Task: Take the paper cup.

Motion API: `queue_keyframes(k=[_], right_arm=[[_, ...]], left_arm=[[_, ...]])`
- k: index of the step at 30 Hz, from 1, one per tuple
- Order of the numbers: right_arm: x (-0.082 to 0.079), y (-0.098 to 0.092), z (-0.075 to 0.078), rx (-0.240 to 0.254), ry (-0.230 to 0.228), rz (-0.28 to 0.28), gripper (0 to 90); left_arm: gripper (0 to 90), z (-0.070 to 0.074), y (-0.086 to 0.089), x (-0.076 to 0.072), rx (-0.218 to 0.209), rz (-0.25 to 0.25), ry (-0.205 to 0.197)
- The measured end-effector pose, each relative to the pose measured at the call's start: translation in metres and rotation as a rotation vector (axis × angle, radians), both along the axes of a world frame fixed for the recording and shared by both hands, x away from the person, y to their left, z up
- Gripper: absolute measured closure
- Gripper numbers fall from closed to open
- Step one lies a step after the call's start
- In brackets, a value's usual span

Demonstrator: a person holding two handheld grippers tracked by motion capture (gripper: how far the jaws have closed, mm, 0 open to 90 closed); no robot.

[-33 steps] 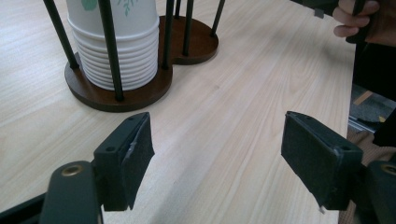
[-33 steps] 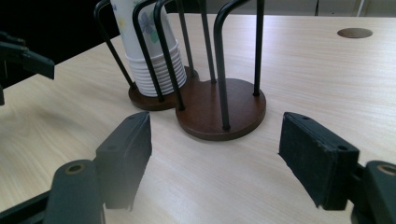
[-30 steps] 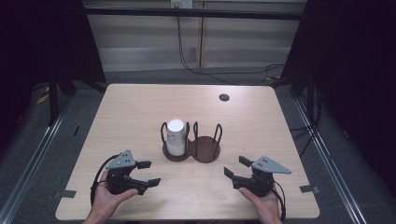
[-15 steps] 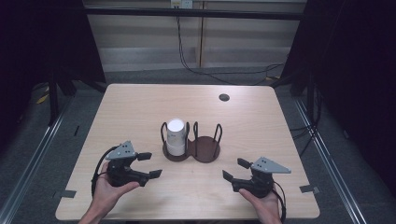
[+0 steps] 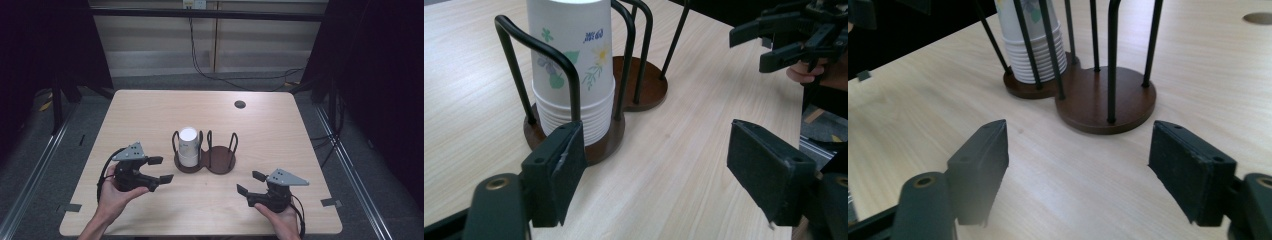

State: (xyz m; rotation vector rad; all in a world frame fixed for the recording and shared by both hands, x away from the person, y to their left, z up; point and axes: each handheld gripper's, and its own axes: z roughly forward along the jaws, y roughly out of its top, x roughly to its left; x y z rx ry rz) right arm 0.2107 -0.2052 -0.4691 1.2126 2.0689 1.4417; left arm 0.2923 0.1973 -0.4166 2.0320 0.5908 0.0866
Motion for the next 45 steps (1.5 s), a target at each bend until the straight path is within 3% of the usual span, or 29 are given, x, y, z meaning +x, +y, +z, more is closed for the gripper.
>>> queue_keyframes(k=[4, 14, 18, 23, 30, 33, 39, 41, 45], right_arm=[[0.000, 0.000, 0.000, 0.008, 0.004, 0.014, 23.2], [-0.001, 0.000, 0.000, 0.021, 0.008, 0.035, 19.4], [0.001, 0.000, -0.001, 0.023, 0.008, 0.065, 16.5], [0.000, 0.000, 0.000, 0.033, 0.006, 0.073, 16.2], [-0.001, -0.002, 0.000, 0.032, 0.014, 0.073, 16.5], [-0.001, -0.002, 0.000, 0.038, 0.006, 0.079, 16.4], [-0.001, -0.003, 0.001, 0.036, 0.003, 0.084, 15.5], [-0.001, -0.003, 0.000, 0.038, 0.007, 0.084, 15.5], [-0.001, -0.002, 0.000, 0.030, 0.013, 0.088, 15.5]], left_arm=[[21.0, 0.006, -0.004, 0.005, 0.004, -0.003, -0.001], [29.1, 0.020, -0.014, 0.016, 0.020, -0.026, -0.007], [29.4, 0.032, -0.015, 0.027, -0.013, -0.025, -0.026], [25.5, 0.038, -0.020, 0.035, -0.014, -0.025, -0.032], [30.8, 0.046, -0.030, 0.048, 0.020, -0.030, -0.054], [33.1, 0.048, -0.034, 0.054, 0.057, -0.025, -0.059], [31.3, 0.049, -0.039, 0.064, 0.081, -0.019, -0.054], [30.3, 0.053, -0.042, 0.070, 0.112, -0.022, -0.057], [28.5, 0.057, -0.045, 0.074, 0.117, -0.012, -0.061]])
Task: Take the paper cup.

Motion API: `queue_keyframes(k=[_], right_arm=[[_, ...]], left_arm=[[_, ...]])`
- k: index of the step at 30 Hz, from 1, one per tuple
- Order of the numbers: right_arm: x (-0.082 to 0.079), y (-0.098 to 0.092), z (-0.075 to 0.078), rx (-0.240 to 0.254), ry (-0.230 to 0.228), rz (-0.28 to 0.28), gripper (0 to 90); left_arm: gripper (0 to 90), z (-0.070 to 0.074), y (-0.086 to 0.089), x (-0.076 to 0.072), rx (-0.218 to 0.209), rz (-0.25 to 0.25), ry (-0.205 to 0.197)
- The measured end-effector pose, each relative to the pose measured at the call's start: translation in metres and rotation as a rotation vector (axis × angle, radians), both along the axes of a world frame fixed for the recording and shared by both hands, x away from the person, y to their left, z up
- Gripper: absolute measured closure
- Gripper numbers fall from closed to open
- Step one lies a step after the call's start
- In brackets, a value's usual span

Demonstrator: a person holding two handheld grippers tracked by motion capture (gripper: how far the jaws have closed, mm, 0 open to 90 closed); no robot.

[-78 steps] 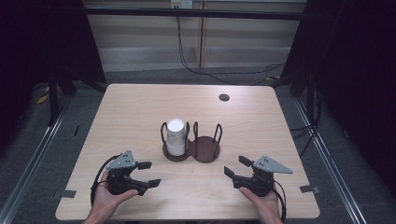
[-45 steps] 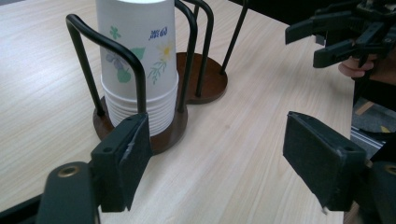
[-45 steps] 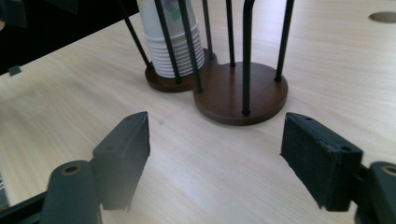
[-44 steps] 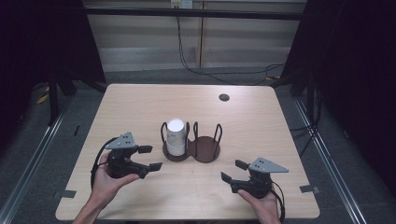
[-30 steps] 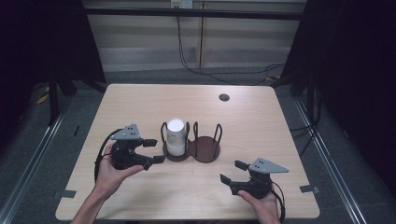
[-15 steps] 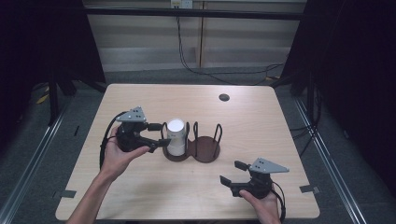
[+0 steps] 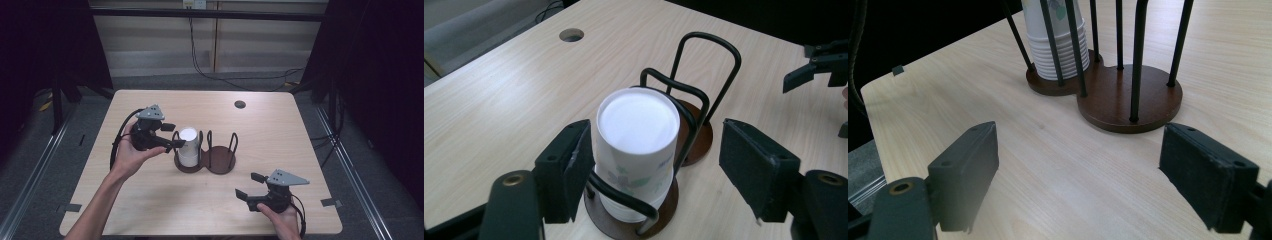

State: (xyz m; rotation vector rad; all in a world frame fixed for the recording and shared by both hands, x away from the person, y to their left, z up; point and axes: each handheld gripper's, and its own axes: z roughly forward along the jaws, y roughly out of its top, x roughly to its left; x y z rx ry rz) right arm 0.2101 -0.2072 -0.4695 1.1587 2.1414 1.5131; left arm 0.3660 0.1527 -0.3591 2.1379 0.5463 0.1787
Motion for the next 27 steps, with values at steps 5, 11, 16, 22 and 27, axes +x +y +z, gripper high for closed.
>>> queue_keyframes(k=[5, 11, 16, 22, 27], right_arm=[[0.000, -0.001, 0.000, 0.000, 0.004, -0.004, 15.6], [0.000, 0.000, 0.000, -0.002, 0.004, -0.003, 15.6], [0.001, 0.001, -0.001, -0.010, 0.009, 0.001, 15.4], [0.001, 0.000, -0.001, -0.005, 0.010, -0.001, 14.9], [0.000, 0.001, -0.001, -0.010, 0.011, 0.001, 14.6]], left_arm=[[27.9, 0.000, -0.010, 0.007, 0.040, -0.017, 0.005], [29.8, 0.001, -0.016, 0.014, 0.080, -0.008, 0.023], [27.2, 0.005, -0.025, 0.026, 0.148, -0.026, 0.038], [27.3, 0.005, -0.032, 0.030, 0.186, -0.031, 0.056], [26.0, 0.002, -0.033, 0.032, 0.193, -0.056, 0.070]])
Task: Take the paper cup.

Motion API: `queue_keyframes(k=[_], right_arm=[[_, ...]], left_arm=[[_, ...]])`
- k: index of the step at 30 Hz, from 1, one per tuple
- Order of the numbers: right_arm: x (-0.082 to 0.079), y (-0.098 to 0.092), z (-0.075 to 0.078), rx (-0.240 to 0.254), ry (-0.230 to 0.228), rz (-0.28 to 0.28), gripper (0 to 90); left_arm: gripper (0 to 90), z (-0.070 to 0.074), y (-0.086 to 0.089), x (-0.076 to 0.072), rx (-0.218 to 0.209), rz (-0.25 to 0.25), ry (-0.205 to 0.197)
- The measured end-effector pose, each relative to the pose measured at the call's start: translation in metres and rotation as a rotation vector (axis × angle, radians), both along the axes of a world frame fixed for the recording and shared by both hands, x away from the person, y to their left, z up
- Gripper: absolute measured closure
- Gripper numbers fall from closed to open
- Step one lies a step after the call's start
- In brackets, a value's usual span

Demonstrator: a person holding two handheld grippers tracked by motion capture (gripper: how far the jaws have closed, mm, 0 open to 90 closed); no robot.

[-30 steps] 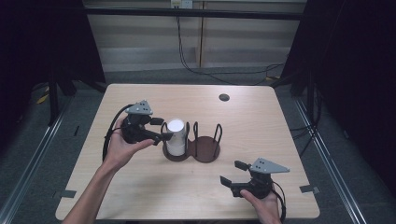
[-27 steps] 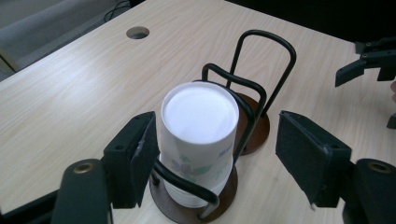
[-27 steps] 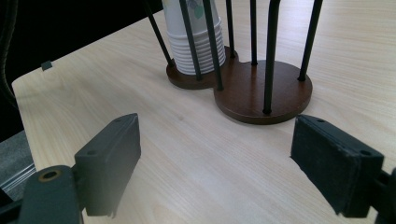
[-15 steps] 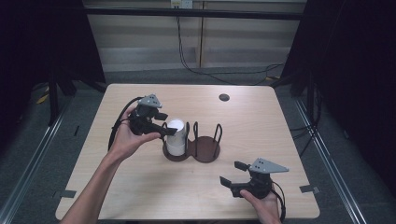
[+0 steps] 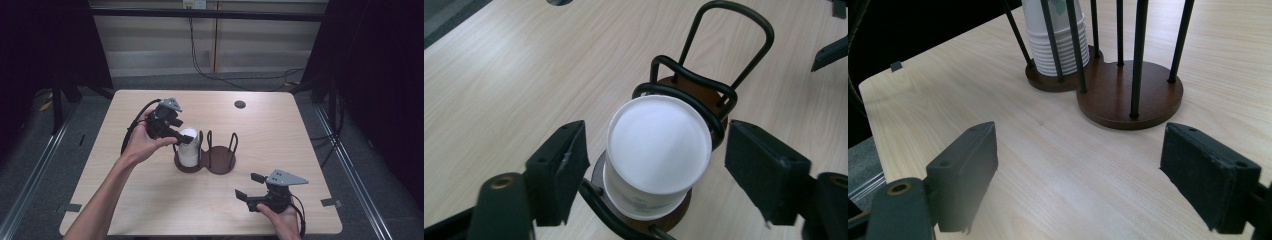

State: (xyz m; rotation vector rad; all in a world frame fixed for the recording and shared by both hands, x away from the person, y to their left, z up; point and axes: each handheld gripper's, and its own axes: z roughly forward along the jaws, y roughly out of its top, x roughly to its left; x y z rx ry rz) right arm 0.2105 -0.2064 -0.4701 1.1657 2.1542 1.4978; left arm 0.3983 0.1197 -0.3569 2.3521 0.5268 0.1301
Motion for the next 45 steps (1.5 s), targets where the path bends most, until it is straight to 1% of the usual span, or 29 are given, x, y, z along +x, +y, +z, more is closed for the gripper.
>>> queue_keyframes(k=[1, 2, 4, 5, 6, 8, 10, 13, 16, 17, 19, 20, 22, 25, 26, 28, 29, 30, 32, 33, 34, 35, 37, 39, 40, 42, 43, 44, 45], right_arm=[[0.000, 0.000, 0.000, 0.000, 0.000, 0.000, 14.6], [0.000, 0.000, 0.000, -0.001, 0.000, -0.003, 14.5], [0.000, 0.000, 0.000, -0.001, 0.001, -0.001, 14.5], [0.000, 0.000, 0.000, -0.002, 0.002, -0.001, 14.5], [0.000, 0.000, 0.000, -0.004, 0.002, 0.000, 14.5], [0.000, 0.000, 0.000, -0.003, 0.002, 0.001, 14.5], [0.000, 0.000, 0.000, -0.003, 0.003, 0.001, 14.4], [0.001, 0.000, -0.001, -0.004, 0.007, 0.001, 14.1], [0.002, -0.001, -0.001, -0.004, 0.007, 0.002, 14.1], [0.002, -0.001, -0.001, -0.004, 0.008, 0.000, 14.1], [0.002, -0.001, -0.001, -0.005, 0.007, 0.000, 14.1], [0.002, -0.001, -0.001, -0.004, 0.007, 0.001, 14.1], [0.002, -0.001, -0.001, -0.004, 0.010, 0.000, 14.1], [0.002, -0.001, -0.001, -0.005, 0.008, 0.001, 14.1], [0.002, -0.001, -0.001, -0.003, 0.013, 0.000, 14.1], [0.002, -0.001, -0.002, -0.007, 0.013, 0.007, 14.0], [0.003, 0.000, -0.002, -0.013, 0.017, 0.010, 13.9], [0.003, 0.002, -0.002, -0.017, 0.024, 0.016, 13.9], [0.003, 0.002, -0.003, -0.017, 0.022, 0.021, 13.9], [0.003, 0.002, -0.003, -0.019, 0.025, 0.021, 13.9], [0.003, 0.003, -0.003, -0.020, 0.027, 0.021, 13.9], [0.003, 0.003, -0.003, -0.018, 0.028, 0.019, 13.9], [0.004, 0.002, -0.004, -0.018, 0.031, 0.019, 13.9], [0.004, 0.002, -0.004, -0.022, 0.034, 0.019, 13.9], [0.005, 0.002, -0.004, -0.024, 0.036, 0.018, 13.9], [0.005, 0.002, -0.004, -0.024, 0.037, 0.018, 13.9], [0.005, 0.002, -0.004, -0.023, 0.037, 0.018, 14.0], [0.005, 0.002, -0.004, -0.023, 0.035, 0.019, 14.0], [0.005, 0.002, -0.004, -0.023, 0.035, 0.019, 14.0]], left_arm=[[26.0, -0.001, 0.000, 0.001, 0.003, -0.003, 0.001], [25.9, -0.002, -0.002, 0.002, 0.023, -0.005, 0.001], [25.3, -0.002, -0.002, 0.002, 0.027, -0.003, 0.002], [24.6, -0.002, -0.002, 0.003, 0.026, -0.014, 0.011], [24.8, -0.002, -0.002, 0.004, 0.022, -0.011, 0.018], [23.9, -0.002, 0.000, 0.005, 0.019, -0.007, 0.016], [24.6, -0.002, -0.002, 0.005, 0.049, -0.010, 0.014], [25.8, -0.001, -0.004, 0.006, 0.065, -0.029, 0.023], [25.0, -0.001, -0.008, 0.007, 0.081, -0.035, 0.034], [24.6, -0.002, -0.012, 0.006, 0.113, -0.044, 0.034], [24.6, -0.003, -0.014, 0.005, 0.107, -0.037, 0.039], [24.6, -0.006, -0.017, 0.007, 0.146, -0.048, 0.038], [24.7, -0.007, -0.018, 0.008, 0.151, -0.046, 0.041], [25.9, -0.012, -0.020, 0.009, 0.178, -0.024, 0.058], [25.2, -0.014, -0.021, 0.010, 0.180, -0.029, 0.059], [24.9, -0.016, -0.022, 0.012, 0.179, -0.036, 0.082], [25.0, -0.017, -0.022, 0.013, 0.183, -0.046, 0.074], [24.8, -0.017, -0.022, 0.015, 0.191, -0.047, 0.080], [25.0, -0.018, -0.022, 0.015, 0.180, -0.038, 0.087], [25.5, -0.017, -0.022, 0.016, 0.186, -0.044, 0.094], [26.4, -0.017, -0.022, 0.016, 0.184, -0.044, 0.089], [27.6, -0.016, -0.023, 0.015, 0.194, -0.056, 0.082], [32.5, -0.015, -0.026, 0.012, 0.189, -0.055, 0.080], [32.9, -0.013, -0.027, 0.013, 0.221, -0.061, 0.066], [33.2, -0.013, -0.028, 0.012, 0.211, -0.049, 0.075], [33.3, -0.012, -0.028, 0.013, 0.221, -0.055, 0.079], [33.3, -0.012, -0.028, 0.014, 0.221, -0.063, 0.080], [33.5, -0.011, -0.028, 0.013, 0.213, -0.054, 0.088], [33.5, -0.011, -0.028, 0.014, 0.212, -0.051, 0.079]])
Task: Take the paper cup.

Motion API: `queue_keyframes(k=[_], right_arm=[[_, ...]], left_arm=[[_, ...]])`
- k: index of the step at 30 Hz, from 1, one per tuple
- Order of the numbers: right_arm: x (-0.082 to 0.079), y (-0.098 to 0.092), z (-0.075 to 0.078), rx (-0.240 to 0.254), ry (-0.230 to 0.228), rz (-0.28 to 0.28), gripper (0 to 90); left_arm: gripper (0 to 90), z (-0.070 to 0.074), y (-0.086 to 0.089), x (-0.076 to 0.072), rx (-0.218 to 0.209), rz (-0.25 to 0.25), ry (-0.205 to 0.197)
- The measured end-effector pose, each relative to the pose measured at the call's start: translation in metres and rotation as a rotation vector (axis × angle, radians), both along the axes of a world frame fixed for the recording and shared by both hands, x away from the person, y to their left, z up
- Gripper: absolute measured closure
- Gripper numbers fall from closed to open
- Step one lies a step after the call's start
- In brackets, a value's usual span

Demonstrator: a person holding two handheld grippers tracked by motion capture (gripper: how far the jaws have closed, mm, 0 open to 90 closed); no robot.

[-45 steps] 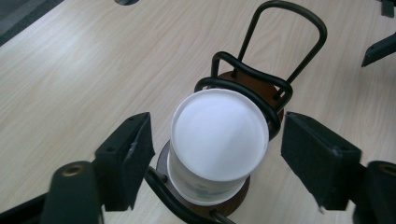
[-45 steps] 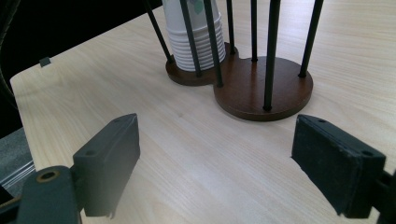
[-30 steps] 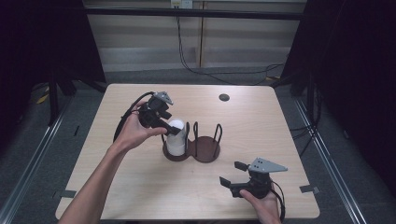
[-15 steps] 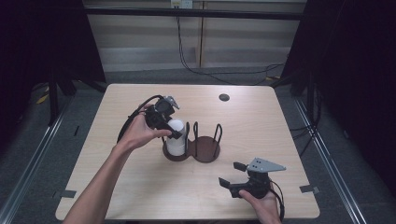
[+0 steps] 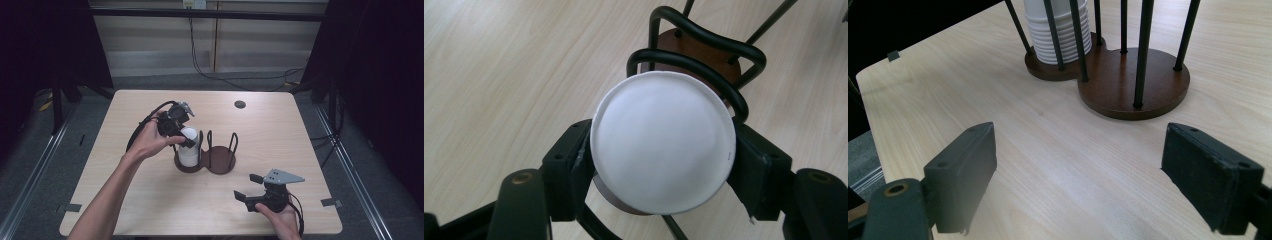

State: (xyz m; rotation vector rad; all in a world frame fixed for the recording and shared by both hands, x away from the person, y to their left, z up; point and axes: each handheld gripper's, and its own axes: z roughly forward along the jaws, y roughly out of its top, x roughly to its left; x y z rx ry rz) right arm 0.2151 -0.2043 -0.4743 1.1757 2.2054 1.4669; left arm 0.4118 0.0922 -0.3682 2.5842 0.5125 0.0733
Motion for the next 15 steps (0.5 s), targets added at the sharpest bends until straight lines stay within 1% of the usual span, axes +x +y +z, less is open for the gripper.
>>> queue_keyframes(k=[2, 3, 5, 8, 9, 11, 15], right_arm=[[0.000, 0.000, 0.000, -0.001, 0.006, -0.001, 14.0], [0.000, 0.000, 0.000, 0.000, 0.006, -0.002, 14.0], [0.000, 0.000, 0.000, 0.002, 0.007, -0.004, 14.0], [0.001, 0.000, -0.001, -0.001, 0.007, -0.003, 14.0], [0.001, 0.001, -0.001, -0.001, 0.013, -0.003, 14.0], [0.001, 0.001, -0.001, -0.002, 0.012, -0.002, 14.0], [0.001, 0.001, -0.001, -0.002, 0.010, -0.001, 14.0]], left_arm=[[33.8, 0.001, 0.001, 0.000, -0.014, 0.009, 0.013], [33.8, 0.002, 0.001, 0.000, -0.013, 0.006, 0.005], [33.9, 0.005, 0.002, 0.000, -0.011, 0.001, 0.003], [33.8, 0.007, 0.003, 0.000, -0.025, 0.012, 0.010], [33.8, 0.009, 0.003, -0.001, -0.024, 0.016, 0.008], [34.0, 0.011, 0.003, -0.001, -0.034, 0.012, -0.001], [34.2, 0.012, 0.005, -0.002, -0.034, 0.019, 0.002]])
